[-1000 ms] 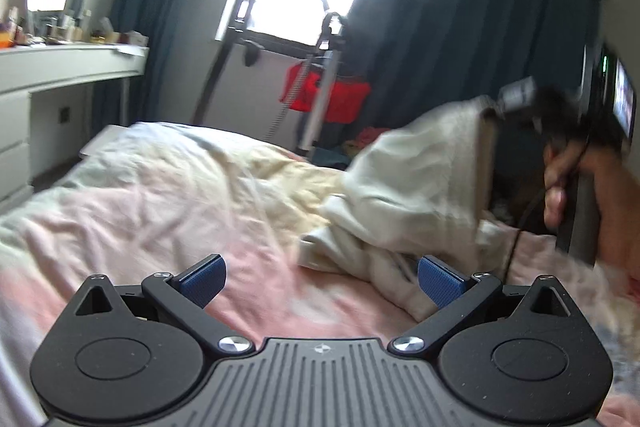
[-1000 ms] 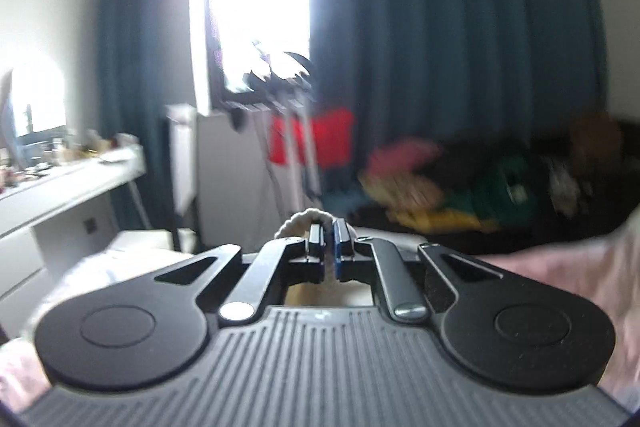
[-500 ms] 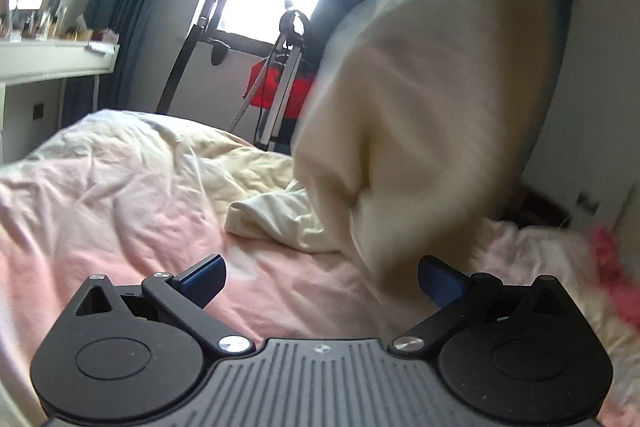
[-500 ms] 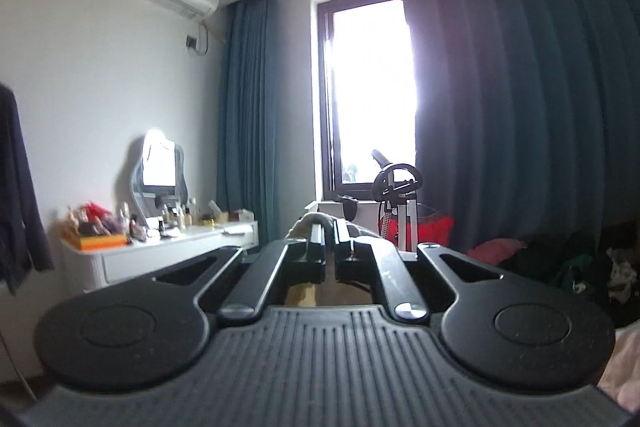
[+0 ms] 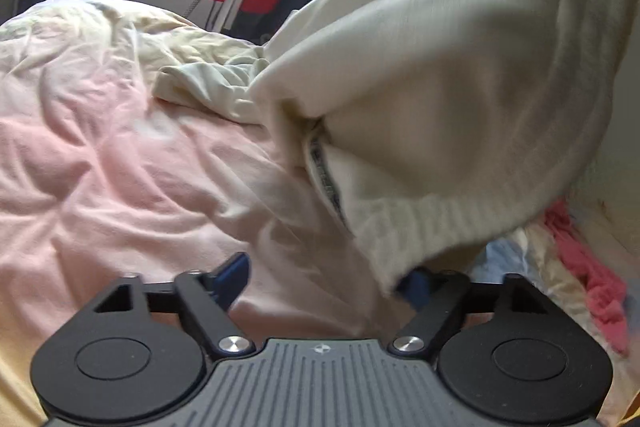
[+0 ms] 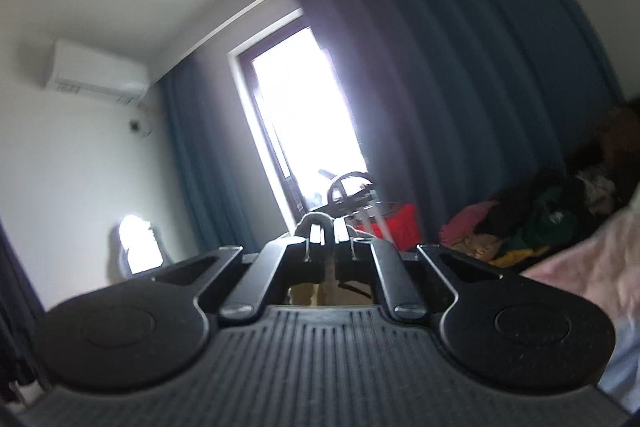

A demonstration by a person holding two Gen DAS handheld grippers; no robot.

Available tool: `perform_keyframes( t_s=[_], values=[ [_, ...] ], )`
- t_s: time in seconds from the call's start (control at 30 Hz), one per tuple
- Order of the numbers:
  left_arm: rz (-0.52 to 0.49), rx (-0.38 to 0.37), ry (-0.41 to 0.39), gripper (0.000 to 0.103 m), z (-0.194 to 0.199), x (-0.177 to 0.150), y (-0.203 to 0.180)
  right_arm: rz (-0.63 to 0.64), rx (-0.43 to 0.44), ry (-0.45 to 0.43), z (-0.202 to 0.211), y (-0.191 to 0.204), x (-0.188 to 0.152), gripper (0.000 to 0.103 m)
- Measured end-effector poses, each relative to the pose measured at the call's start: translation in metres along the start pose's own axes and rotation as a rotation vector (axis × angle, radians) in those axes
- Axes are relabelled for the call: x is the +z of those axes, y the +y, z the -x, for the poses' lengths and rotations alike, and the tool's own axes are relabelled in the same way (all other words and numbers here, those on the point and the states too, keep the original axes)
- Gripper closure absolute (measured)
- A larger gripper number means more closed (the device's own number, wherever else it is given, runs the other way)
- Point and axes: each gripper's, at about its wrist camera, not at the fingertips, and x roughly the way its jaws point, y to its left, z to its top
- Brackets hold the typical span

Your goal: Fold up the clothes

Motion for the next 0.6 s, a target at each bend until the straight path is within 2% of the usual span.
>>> perform_keyframes(
  t_s=[0.07, 0.13, 0.2, 0.23, 0.3, 0.47, 0.6],
  values=[
    [-0.046, 0.038, -0.034, 0.026, -0.004, 0.002, -0.007, -0.05, -0.039, 0.001, 0.012, -0.018, -0.021, 0.096],
    [-0.043, 0.062, -0.06, 0.034, -0.008, 0.005, -0.006, -0.049, -0.074, 0.035, 0.015, -0.03, -0.037, 0.096],
    [-0.01, 0.047, -0.074, 0.053, -0.011, 0.007, -0.002, -0.002, -0.097, 0.076, 0.013, -0.036, -0.047, 0.096],
    [0.003, 0.04, -0.082, 0.058, -0.01, 0.01, 0.0, 0.031, -0.105, 0.08, 0.011, -0.035, -0.048, 0.096],
    [0.039, 0.029, -0.099, 0.082, -0.008, 0.016, 0.004, 0.041, -0.112, 0.073, 0.005, -0.034, -0.047, 0.096],
    [0.15, 0.046, -0.2, 0.095, 0.018, 0.037, 0.024, 0.146, -0.136, 0.113, -0.042, -0.012, -0.042, 0.096],
    [0.398, 0.048, -0.325, 0.096, 0.058, 0.059, 0.066, 0.189, -0.063, 0.142, -0.117, 0.038, -0.011, 0.096]
  ],
)
